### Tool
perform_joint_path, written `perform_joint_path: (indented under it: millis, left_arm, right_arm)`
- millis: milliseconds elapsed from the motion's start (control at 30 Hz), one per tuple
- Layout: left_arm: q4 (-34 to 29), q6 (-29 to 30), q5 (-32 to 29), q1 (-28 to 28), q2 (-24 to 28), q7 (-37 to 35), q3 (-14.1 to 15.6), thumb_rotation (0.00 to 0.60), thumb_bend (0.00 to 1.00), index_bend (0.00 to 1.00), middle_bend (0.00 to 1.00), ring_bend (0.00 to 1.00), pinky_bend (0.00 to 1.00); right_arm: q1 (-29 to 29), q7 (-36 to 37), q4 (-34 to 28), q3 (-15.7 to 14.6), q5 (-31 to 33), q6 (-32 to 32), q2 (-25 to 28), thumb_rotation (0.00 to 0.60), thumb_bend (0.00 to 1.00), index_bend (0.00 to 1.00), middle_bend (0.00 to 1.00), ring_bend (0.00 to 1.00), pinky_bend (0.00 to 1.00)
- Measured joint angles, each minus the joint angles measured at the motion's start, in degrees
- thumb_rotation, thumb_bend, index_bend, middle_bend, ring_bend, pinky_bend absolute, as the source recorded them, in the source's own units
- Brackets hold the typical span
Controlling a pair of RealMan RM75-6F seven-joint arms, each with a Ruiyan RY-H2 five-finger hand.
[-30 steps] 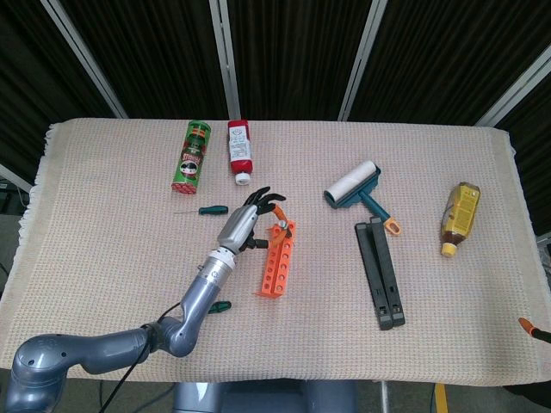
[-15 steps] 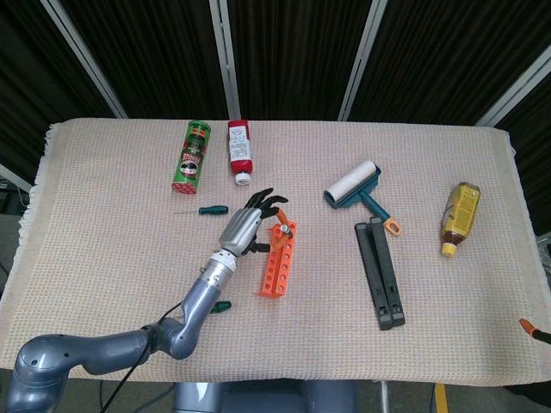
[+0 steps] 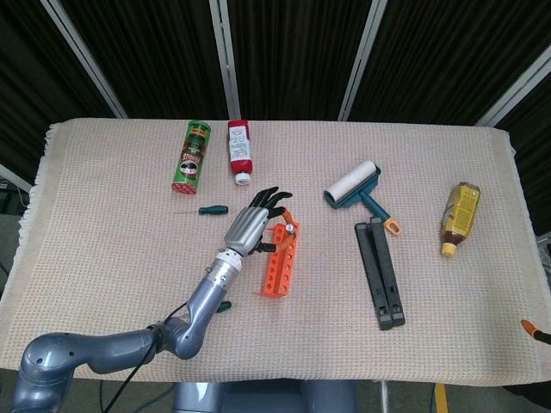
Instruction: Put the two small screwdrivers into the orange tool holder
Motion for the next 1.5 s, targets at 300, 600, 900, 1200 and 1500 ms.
perform_joint_path:
  millis: [300, 600, 900, 1200, 1500]
  left_arm:
    - [-1.3, 2.0, 0.0, 0.8, 0.3, 3.8, 0.8, 0.506, 0.50, 0.54, 0.11, 0.00, 0.00]
    - [-2.0, 4.0, 0.5, 2.0, 1.2, 7.1, 1.7, 0.503, 0.50, 0.53, 0.11, 0.00, 0.00]
    - [-1.7, 3.0, -2.5, 0.3, 0.5, 11.8, -0.4, 0.496, 0.49, 0.28, 0.03, 0.00, 0.00]
    - [-3.0, 2.3, -3.8, 0.0, 0.5, 13.1, -0.6, 0.496, 0.47, 0.15, 0.00, 0.00, 0.00]
    - [-10.9, 0.1, -6.9, 3.2, 3.7, 3.1, -2.4, 0.494, 0.45, 0.06, 0.00, 0.00, 0.00]
  right_arm:
    - [-0.4, 0.7, 0.5, 0.0, 0.0, 0.3, -0.1, 0.600, 0.00, 0.05, 0.08, 0.00, 0.03]
    - [-0.5, 1.1, 1.0, -0.1, -0.4, 0.6, -0.3, 0.600, 0.00, 0.05, 0.08, 0.00, 0.03]
    - [-0.9, 1.1, 0.7, -0.1, -0.6, 1.2, -0.3, 0.600, 0.00, 0.05, 0.08, 0.00, 0.03]
    - [-1.1, 1.1, 0.6, -0.1, -0.5, 1.3, -0.2, 0.600, 0.00, 0.05, 0.08, 0.00, 0.03]
    - [-1.0, 1.2, 0.8, -0.2, -0.9, 1.3, -0.3, 0.600, 0.00, 0.05, 0.08, 0.00, 0.03]
